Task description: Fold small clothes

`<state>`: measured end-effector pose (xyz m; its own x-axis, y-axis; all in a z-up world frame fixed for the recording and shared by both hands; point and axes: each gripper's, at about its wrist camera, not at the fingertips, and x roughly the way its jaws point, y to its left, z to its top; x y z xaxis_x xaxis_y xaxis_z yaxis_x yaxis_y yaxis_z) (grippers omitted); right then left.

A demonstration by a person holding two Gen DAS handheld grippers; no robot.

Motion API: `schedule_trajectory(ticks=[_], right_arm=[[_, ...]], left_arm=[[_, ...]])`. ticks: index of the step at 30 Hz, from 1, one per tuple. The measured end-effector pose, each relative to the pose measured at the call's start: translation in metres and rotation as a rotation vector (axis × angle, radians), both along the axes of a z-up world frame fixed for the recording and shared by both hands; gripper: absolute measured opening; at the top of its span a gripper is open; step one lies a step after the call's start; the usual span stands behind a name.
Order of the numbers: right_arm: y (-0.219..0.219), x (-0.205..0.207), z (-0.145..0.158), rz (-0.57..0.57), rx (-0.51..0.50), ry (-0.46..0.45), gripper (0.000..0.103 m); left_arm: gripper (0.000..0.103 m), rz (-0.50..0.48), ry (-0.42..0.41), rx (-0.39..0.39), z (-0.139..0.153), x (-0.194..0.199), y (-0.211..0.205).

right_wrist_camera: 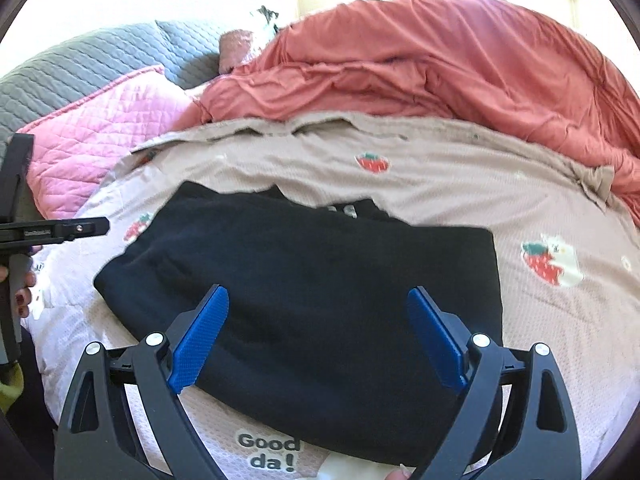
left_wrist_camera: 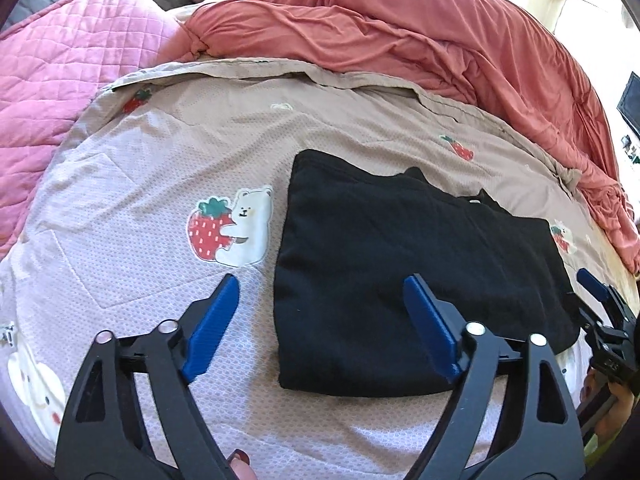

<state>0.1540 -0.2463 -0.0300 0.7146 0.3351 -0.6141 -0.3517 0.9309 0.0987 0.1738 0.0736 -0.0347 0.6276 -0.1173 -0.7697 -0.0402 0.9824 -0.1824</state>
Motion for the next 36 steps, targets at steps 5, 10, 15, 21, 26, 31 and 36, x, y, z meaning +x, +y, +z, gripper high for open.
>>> schedule_trajectory(ticks=[5, 10, 15, 21, 26, 31, 36], right_arm=[[0.009, -0.011, 0.008, -0.004, -0.049, -0.059, 0.098], [0.025, -0.022, 0.012, 0.002, -0.120, -0.108, 0.098], [0.047, -0.029, 0.012, 0.031, -0.175, -0.128, 0.098], [0.088, -0.042, 0.003, 0.107, -0.215, -0.110, 0.098], [0.131, -0.050, -0.007, 0.190, -0.222, -0.081, 0.098], [0.167, -0.052, -0.017, 0.236, -0.263, -0.065, 0.098], [0.192, -0.046, -0.030, 0.262, -0.300, -0.037, 0.098]], left_arm=[[0.083, 0.015, 0.003, -0.008, -0.001, 0.003, 0.011], [0.084, 0.029, 0.004, -0.029, -0.002, 0.005, 0.025], [0.087, 0.036, -0.008, -0.020, 0.001, 0.007, 0.034], [0.087, 0.043, -0.013, -0.047, 0.002, 0.011, 0.046], [0.088, 0.051, 0.011, -0.077, -0.002, 0.015, 0.056], [0.088, 0.044, 0.022, -0.074, -0.005, 0.021, 0.062], [0.088, 0.039, 0.040, -0.077, -0.011, 0.025, 0.065]])
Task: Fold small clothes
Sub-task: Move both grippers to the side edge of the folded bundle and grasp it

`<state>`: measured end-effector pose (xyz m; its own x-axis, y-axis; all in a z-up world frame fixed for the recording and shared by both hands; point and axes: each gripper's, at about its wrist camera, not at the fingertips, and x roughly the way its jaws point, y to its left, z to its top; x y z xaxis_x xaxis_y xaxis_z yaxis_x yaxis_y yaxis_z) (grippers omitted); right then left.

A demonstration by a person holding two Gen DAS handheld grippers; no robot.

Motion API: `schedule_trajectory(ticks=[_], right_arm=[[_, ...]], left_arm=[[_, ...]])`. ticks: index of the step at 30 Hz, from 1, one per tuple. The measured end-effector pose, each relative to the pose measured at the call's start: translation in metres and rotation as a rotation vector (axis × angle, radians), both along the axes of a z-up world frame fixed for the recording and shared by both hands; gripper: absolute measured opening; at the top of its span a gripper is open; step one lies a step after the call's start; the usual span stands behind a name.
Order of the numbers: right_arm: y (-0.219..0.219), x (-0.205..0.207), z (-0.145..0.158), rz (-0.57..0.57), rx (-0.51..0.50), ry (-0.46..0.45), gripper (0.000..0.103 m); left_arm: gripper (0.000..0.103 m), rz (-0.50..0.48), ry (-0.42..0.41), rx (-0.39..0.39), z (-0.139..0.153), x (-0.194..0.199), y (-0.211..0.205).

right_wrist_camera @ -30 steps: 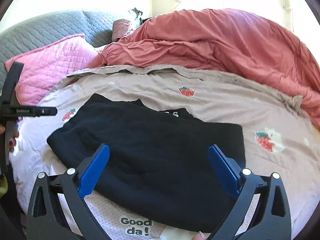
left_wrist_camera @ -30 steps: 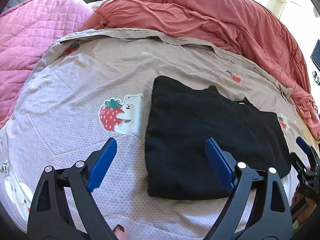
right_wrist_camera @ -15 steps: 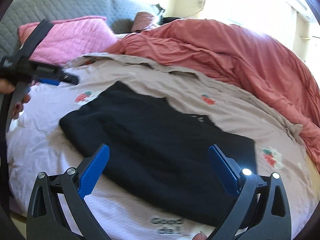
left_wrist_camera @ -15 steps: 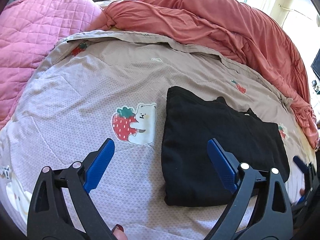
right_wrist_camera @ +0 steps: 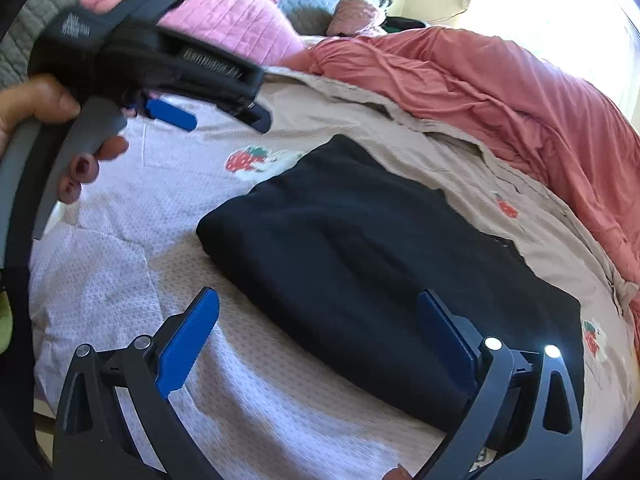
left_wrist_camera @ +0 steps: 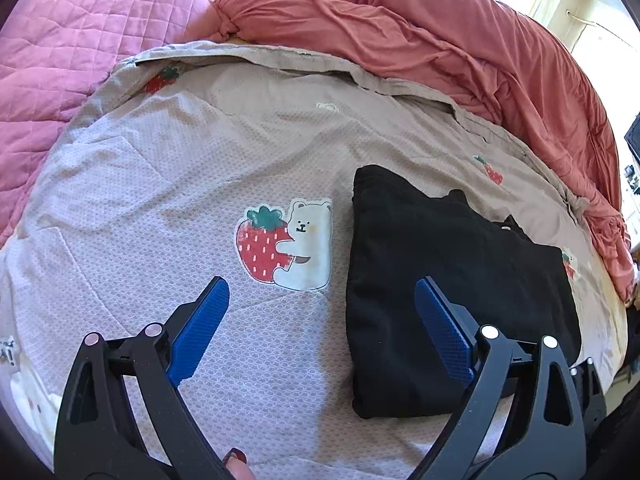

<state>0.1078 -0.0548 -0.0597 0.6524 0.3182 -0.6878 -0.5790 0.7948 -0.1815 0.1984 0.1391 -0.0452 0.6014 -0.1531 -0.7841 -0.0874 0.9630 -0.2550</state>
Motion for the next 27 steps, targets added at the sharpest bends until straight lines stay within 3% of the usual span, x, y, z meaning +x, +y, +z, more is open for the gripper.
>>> schedule_trajectory(ticks=[7, 15, 19, 24, 27], right_arm=[[0.025, 0.006, -0.022, 0.008, -0.075, 0.013, 0.098], [0.047, 0.015, -0.030, 0.014, -0.082, 0.025, 0.097], [0.054, 0.026, -0.039, -0.005, -0.122, 0.046, 0.089], [0.063, 0.027, -0.041, 0.017, -0.160, -0.014, 0.088], [0.064, 0.025, -0.038, 0.052, -0.148, -0.018, 0.059]], left_arm=[[0.088, -0.010, 0.023, -0.023, -0.009, 0.010, 0.002], [0.088, -0.015, 0.026, -0.056, -0.014, 0.019, 0.003], [0.089, -0.004, 0.053, -0.089, -0.024, 0.027, 0.006], [0.089, 0.003, 0.067, -0.145, -0.030, 0.037, 0.010], [0.089, 0.002, 0.072, -0.153, -0.034, 0.043, 0.011]])
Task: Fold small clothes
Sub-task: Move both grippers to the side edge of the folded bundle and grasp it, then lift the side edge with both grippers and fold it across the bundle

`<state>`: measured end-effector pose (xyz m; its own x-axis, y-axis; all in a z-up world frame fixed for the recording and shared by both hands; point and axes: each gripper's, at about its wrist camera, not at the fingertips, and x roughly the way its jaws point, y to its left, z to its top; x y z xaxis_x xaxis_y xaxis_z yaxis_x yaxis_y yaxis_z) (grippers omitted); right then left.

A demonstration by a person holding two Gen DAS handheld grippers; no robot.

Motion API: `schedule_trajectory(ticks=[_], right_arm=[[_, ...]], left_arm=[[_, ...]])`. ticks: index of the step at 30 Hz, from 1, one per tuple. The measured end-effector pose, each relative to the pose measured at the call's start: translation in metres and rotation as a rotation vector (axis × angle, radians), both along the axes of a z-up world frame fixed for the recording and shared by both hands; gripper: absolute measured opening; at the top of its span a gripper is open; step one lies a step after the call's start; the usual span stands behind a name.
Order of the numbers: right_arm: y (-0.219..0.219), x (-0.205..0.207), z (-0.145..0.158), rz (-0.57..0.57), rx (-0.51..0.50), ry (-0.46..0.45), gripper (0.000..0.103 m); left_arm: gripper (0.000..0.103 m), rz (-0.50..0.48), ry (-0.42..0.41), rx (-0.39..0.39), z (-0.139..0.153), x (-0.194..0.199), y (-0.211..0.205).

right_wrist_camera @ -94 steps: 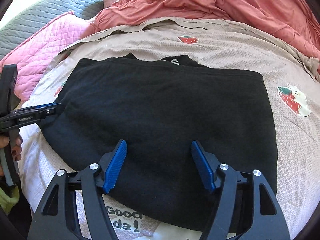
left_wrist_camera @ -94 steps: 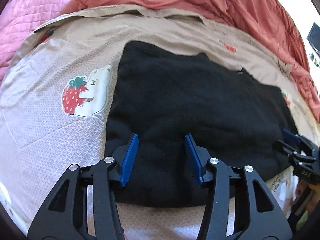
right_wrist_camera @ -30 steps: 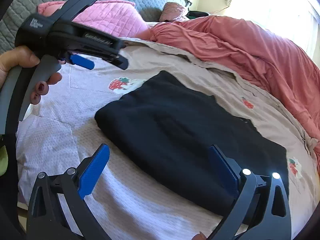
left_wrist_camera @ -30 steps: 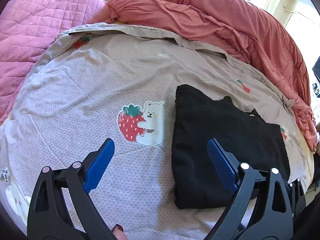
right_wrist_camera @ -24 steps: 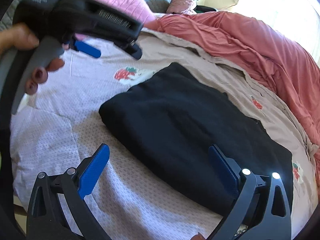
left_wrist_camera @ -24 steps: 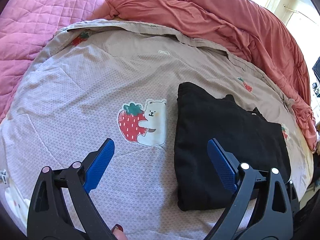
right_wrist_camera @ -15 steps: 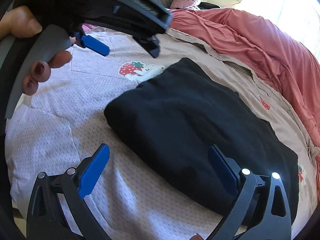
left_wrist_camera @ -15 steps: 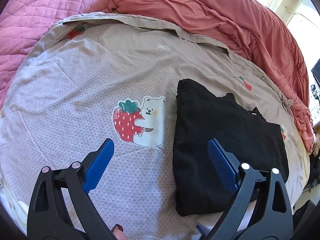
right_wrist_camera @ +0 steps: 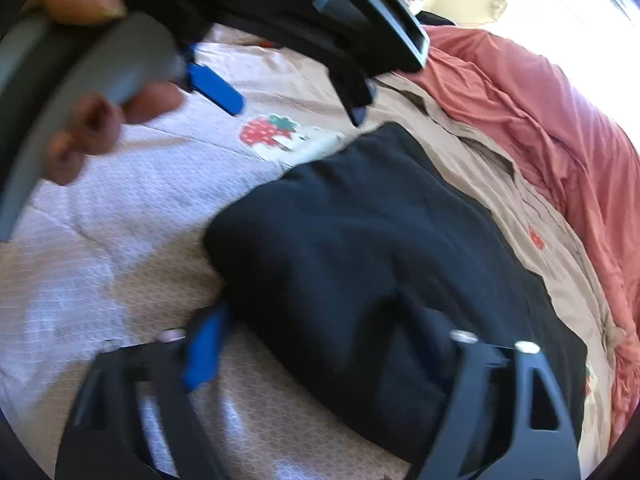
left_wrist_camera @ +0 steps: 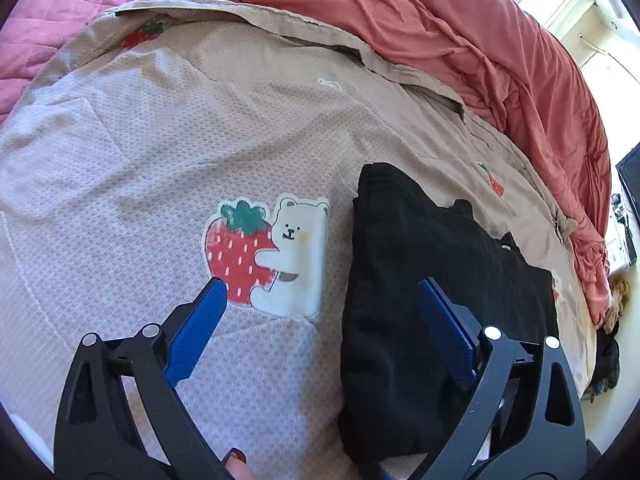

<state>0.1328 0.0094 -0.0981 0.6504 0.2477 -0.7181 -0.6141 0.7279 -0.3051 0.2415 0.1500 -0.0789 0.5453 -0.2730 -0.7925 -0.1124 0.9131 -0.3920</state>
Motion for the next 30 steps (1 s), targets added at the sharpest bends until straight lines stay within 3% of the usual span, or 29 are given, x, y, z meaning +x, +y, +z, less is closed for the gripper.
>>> schedule_trajectory(ticks=[2, 5, 8, 10, 15, 18, 20, 21, 23, 27, 29, 30], right_arm=[[-0.003, -0.003, 0.007, 0.020, 0.034, -0.005, 0.032], [-0.015, 0.000, 0.019, 0.011, 0.129, 0.036, 0.019], [-0.033, 0.009, 0.029, -0.024, 0.248, 0.118, 0.013], [-0.043, 0.011, 0.035, -0.031, 0.304, 0.139, 0.013], [-0.048, 0.008, 0.046, -0.007, 0.322, 0.118, 0.013], [-0.050, 0.005, 0.048, -0.007, 0.332, 0.115, 0.013], [-0.051, 0.005, 0.047, -0.003, 0.335, 0.112, 0.013], [-0.050, 0.004, 0.045, 0.002, 0.329, 0.110, 0.013], [-0.048, 0.001, 0.041, 0.012, 0.307, 0.100, 0.015], [-0.045, -0.014, 0.031, 0.023, 0.244, 0.067, 0.026], [-0.042, -0.022, 0.023, 0.022, 0.190, 0.049, 0.037], [-0.041, -0.023, 0.019, 0.020, 0.170, 0.044, 0.038]], left_arm=[[0.089, -0.006, 0.009, -0.032, -0.003, 0.005, 0.000], [0.089, -0.024, 0.026, -0.096, -0.009, 0.010, -0.001], [0.089, -0.055, 0.046, -0.160, -0.015, 0.017, -0.005], [0.089, -0.101, 0.071, -0.234, -0.023, 0.024, -0.011], [0.088, -0.183, 0.102, -0.358, -0.035, 0.037, -0.027], [0.069, -0.203, 0.119, -0.357, -0.042, 0.042, -0.034], [0.040, -0.199, 0.123, -0.371, -0.047, 0.042, -0.034], [0.038, -0.192, 0.126, -0.380, -0.048, 0.043, -0.034], [0.023, -0.181, 0.121, -0.389, -0.047, 0.042, -0.031], [0.013, -0.171, 0.101, -0.410, -0.041, 0.043, -0.027], [0.013, -0.172, 0.092, -0.397, -0.038, 0.042, -0.029], [0.013, -0.172, 0.089, -0.394, -0.036, 0.041, -0.029]])
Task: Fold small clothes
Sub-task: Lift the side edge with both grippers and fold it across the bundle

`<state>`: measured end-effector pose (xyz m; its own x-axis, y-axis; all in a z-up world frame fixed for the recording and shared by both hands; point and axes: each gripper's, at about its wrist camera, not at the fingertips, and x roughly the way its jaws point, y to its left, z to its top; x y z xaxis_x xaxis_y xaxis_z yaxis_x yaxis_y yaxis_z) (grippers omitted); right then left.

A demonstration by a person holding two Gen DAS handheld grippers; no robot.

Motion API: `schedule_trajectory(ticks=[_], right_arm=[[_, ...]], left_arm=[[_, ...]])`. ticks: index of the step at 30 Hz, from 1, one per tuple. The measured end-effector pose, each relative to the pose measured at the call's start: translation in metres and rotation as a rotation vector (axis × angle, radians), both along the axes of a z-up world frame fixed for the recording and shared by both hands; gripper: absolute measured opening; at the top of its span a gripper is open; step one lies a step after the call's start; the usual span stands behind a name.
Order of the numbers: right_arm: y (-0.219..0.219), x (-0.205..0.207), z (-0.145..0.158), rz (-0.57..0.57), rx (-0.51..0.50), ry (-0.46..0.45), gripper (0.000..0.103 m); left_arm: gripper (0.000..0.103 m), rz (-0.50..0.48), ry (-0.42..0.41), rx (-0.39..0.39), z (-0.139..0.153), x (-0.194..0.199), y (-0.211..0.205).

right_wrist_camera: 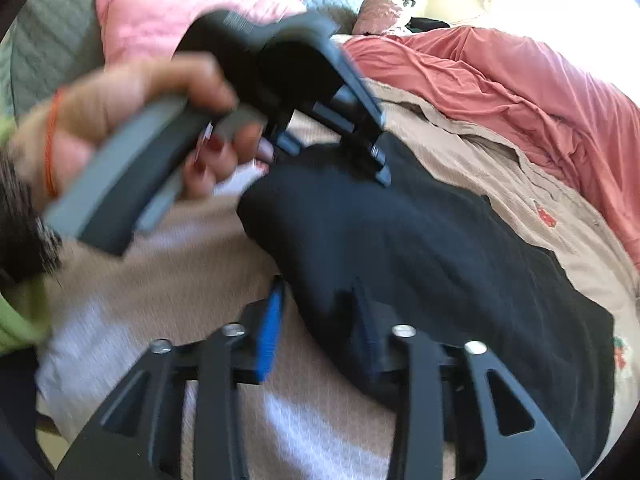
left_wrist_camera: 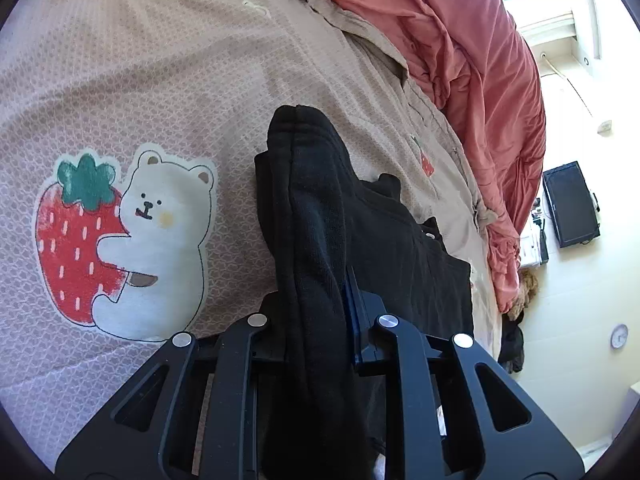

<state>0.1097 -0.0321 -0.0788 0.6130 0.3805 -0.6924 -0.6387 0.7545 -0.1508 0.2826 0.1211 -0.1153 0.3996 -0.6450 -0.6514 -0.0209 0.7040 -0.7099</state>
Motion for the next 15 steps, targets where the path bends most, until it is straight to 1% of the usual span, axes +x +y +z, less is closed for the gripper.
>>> schedule_trajectory(ticks=[4, 7, 8, 9, 10, 11, 12, 13, 15], right_arm=[[0.012, 0.000, -0.015, -0.034, -0.140, -0.052, 0.045], [0.018, 0.006, -0.023, -0.045, -0.190, -0.088, 0.045], [0.018, 0.009, -0.024, -0.049, -0.192, -0.089, 0.041], [0.018, 0.012, -0.023, -0.054, -0.186, -0.083, 0.033], [0.014, 0.016, -0.021, -0.065, -0.168, -0.068, 0.020], [0.009, 0.019, -0.017, -0.080, -0.140, -0.050, 0.014], [0.006, 0.020, -0.013, -0.089, -0.118, -0.039, 0.011], [-0.001, 0.021, -0.007, -0.100, -0.074, -0.026, 0.010], [-0.009, 0.019, 0.002, -0.109, -0.014, -0.020, 0.008]], left_arm=[[0.012, 0.006, -0.001, -0.015, 0.002, 0.000, 0.001], [0.012, 0.006, -0.004, -0.019, 0.004, -0.001, 0.004], [0.012, 0.006, -0.007, -0.019, 0.004, -0.001, 0.004], [0.012, 0.006, -0.006, -0.018, 0.004, -0.001, 0.003], [0.012, 0.011, -0.002, -0.022, 0.003, -0.001, 0.004], [0.012, 0.015, 0.002, -0.029, 0.003, -0.002, 0.006], [0.012, 0.019, 0.003, -0.036, 0.003, -0.002, 0.006], [0.012, 0.021, 0.000, -0.038, 0.004, -0.003, 0.006], [0.013, 0.020, -0.013, -0.043, 0.010, -0.004, 0.005]])
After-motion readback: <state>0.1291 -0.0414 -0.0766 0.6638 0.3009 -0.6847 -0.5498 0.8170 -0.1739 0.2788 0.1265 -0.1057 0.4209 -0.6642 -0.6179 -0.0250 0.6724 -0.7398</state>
